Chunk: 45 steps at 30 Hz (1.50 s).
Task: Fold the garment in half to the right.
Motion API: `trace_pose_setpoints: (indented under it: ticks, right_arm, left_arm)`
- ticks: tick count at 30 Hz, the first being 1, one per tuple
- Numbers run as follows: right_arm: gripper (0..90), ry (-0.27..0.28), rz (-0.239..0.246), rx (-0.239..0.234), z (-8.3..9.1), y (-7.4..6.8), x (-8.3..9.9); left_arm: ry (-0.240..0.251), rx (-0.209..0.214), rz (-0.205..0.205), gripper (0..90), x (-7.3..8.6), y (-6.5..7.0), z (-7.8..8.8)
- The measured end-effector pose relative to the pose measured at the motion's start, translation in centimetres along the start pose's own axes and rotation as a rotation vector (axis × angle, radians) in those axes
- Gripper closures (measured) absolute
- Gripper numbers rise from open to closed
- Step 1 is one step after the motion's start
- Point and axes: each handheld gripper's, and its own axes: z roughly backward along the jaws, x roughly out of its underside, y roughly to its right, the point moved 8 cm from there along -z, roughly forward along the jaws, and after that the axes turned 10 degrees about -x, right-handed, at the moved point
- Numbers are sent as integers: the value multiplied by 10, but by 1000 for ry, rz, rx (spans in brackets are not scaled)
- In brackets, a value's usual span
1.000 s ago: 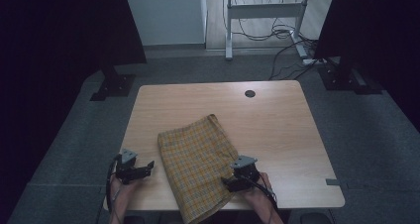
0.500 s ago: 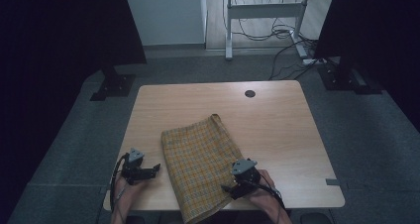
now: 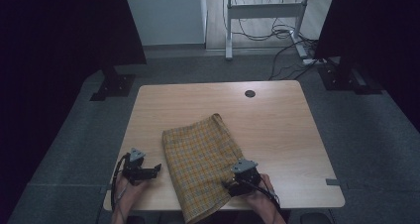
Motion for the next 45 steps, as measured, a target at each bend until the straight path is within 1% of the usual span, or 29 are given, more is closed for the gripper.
trace_pose_setpoints:
  ticks: [3,4,5,6,7,11,15,17,20,21,24,25,26,27,29,30,31,33,34,35,36,38,40,45]
  right_arm:
    - [156,-1,-29,34,2,3,1]
    - [156,-1,-29,34,2,3,1]
    - [158,3,-48,55,4,5,3]
    - [158,3,-48,55,4,5,3]
    - [158,0,-64,77,7,7,5]
    - [158,-4,-109,128,13,12,9]
    - [153,-17,-131,158,19,16,13]
    - [145,-27,-113,154,21,16,14]
    - [138,-37,-63,115,30,10,10]
    - [137,-30,-40,97,35,8,7]
    - [134,20,49,52,48,2,-6]
    - [127,36,65,47,52,2,-9]
    - [127,36,65,47,52,2,-9]
    - [122,53,76,-3,52,-2,-11]
    - [124,40,90,-46,47,-7,-9]
    - [126,17,96,-61,43,-8,-5]
    - [128,-10,99,-61,39,-7,-1]
    - [131,-44,95,-39,33,-1,8]
    - [132,-52,88,-38,30,2,12]
    - [133,-48,90,-42,28,4,14]
    - [133,-48,90,-42,28,4,14]
    - [142,-68,127,-32,24,6,17]
    - [160,-58,98,-19,22,8,16]
    - [194,-40,53,32,21,11,15]
  left_arm:
    - [-1,-2,1,117,0,0,0]
    - [-1,-2,1,116,0,0,0]
    - [-1,-2,2,115,0,0,0]
    - [-1,-2,2,114,0,0,0]
    - [-2,-3,3,115,0,0,0]
    - [-2,-4,3,114,0,0,0]
    - [-3,-5,4,111,0,0,0]
    - [-4,-5,4,110,0,0,0]
    - [-9,-9,6,95,0,0,-1]
    - [-11,-8,5,83,0,0,-1]
    - [-12,-8,4,73,0,0,-1]
    - [-13,-8,4,73,0,0,-1]
    - [-13,-8,4,73,0,0,-1]
    - [-13,-8,4,73,0,0,-1]
    - [-13,-9,5,73,0,0,-1]
    - [-13,-9,5,72,0,0,-1]
    - [-13,-9,5,72,0,0,-1]
    - [-13,-10,6,73,0,0,-1]
    - [-13,-10,6,72,0,0,-1]
    - [-13,-10,6,72,0,0,-1]
    - [-13,-10,6,72,0,0,-1]
    - [-13,-10,6,71,0,0,-1]
    - [-13,-11,7,71,0,0,-1]
    - [-14,-13,8,71,0,0,-1]
